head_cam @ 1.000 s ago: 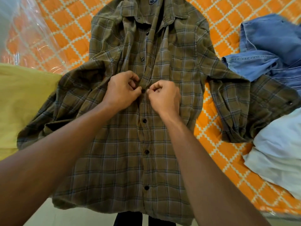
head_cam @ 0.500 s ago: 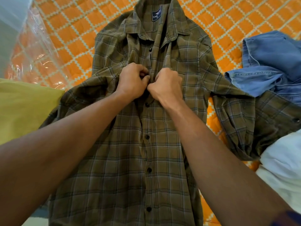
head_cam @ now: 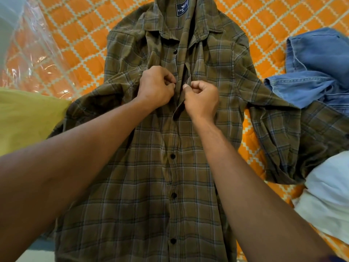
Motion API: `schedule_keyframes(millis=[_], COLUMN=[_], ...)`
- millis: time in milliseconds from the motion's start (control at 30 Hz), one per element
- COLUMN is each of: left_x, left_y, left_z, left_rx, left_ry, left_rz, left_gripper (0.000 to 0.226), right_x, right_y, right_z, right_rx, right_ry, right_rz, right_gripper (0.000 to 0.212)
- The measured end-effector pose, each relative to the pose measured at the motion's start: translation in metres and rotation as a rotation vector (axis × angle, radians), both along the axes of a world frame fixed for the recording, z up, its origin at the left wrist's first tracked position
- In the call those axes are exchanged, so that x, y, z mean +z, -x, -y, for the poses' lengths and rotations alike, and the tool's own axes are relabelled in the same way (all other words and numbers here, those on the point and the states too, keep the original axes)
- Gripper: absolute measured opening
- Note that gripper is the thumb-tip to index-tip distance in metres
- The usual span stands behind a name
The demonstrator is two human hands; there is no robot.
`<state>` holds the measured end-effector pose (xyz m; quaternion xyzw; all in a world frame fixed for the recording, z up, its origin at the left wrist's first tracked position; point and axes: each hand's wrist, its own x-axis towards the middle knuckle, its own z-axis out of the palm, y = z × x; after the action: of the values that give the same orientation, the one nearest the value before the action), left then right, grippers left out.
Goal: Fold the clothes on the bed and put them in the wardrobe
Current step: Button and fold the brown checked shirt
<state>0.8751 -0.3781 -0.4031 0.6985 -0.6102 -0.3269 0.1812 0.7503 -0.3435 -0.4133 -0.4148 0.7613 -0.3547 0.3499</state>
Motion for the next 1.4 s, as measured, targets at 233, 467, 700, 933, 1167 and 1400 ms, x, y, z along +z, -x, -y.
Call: schedule_keyframes(millis=[233,467,700,933,1167,1400], left_x=[-0.002,0.002,-0.001,-0.004,-0.001,-0.001], left_y=[-0.007,-0.007,-0.008,-0.011,-0.015,-0.015], left_z=[-0.007,-0.005,-0.003,-0.003,0.000,0.000], left_rx=[0.212,0.297,0.309,0.292,0.261,0.261], left_ry=[-0.108,-0.211,-0.197,-0.214,-0.272,-0.240], left_rz=[-0.288,-0.445,-0.440,-0.500,-0.534,-0.530], left_gripper=[0.008,0.008,0.010,0.010,0.012,0.011], right_x=[0.006,-0.002,-0.013,-0.016,-0.025,-0.024], right_y=[-0.016,-0.013,-0.014,0.003,-0.003,0.000], right_z=[0.007,0.012,0.003,0.018,0.017,0.017], right_rx=[0.125,0.141,0.116,0.142,0.149,0.163], right_ry=[0.047,-0.002,0.057,-0.097,-0.052,-0.050], right_rz=[-0.097,-0.081,0.008,0.280,0.168,0.205], right_gripper=[0.022,0.010,0.011,0.016,0.005,0.007])
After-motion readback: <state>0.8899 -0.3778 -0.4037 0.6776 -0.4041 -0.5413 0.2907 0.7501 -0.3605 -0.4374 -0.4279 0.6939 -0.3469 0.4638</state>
